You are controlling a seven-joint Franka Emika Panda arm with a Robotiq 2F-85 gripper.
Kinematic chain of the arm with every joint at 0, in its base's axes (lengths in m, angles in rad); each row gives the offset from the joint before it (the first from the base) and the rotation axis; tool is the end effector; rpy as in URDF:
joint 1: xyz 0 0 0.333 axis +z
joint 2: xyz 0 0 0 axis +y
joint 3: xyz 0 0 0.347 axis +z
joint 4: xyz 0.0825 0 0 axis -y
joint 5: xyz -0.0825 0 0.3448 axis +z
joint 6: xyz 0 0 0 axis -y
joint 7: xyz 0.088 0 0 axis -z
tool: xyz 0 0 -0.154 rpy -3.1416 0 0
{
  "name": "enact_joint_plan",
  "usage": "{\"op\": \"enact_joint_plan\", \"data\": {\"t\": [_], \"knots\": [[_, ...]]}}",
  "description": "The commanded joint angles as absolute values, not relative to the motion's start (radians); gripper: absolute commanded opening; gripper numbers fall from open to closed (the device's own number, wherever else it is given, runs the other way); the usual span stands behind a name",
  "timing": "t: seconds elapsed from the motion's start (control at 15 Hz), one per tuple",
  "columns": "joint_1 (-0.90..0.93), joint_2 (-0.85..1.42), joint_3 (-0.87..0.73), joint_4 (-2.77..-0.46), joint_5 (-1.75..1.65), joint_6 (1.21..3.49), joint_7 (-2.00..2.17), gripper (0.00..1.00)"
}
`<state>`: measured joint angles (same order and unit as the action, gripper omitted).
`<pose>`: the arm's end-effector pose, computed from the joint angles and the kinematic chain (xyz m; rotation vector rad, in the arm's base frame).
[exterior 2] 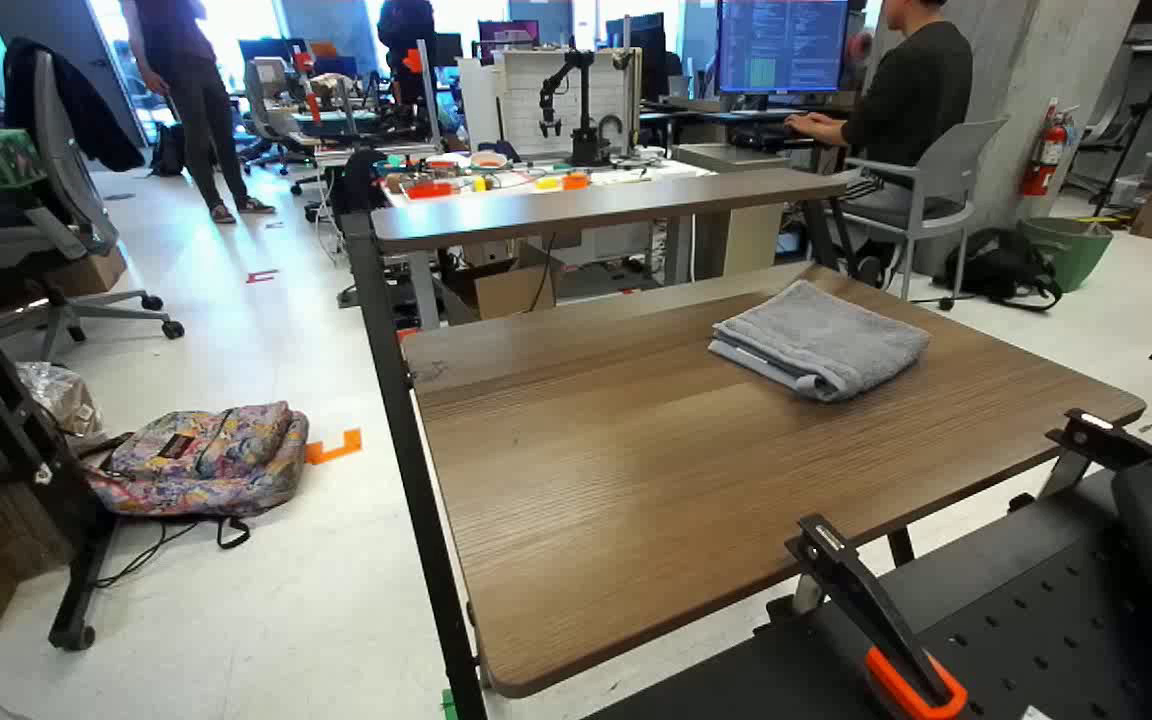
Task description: Move the towel forward
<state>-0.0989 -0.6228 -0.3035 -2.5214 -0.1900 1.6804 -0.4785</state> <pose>0.2409 -0.1388 0.4505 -3.0250 -0.2957 0.3345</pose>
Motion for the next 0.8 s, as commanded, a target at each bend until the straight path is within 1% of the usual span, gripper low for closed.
{"op": "enact_joint_plan", "data": {"t": [0.0,0.53,0.73], "knots": [[-0.105,-0.621,-0.298,-2.518,-0.187,1.678,-0.481,1.0],[-0.105,-0.621,-0.298,-2.518,-0.187,1.678,-0.481,1.0],[-0.107,-0.565,-0.277,-2.556,-0.176,1.848,-0.366,1.0]]}}
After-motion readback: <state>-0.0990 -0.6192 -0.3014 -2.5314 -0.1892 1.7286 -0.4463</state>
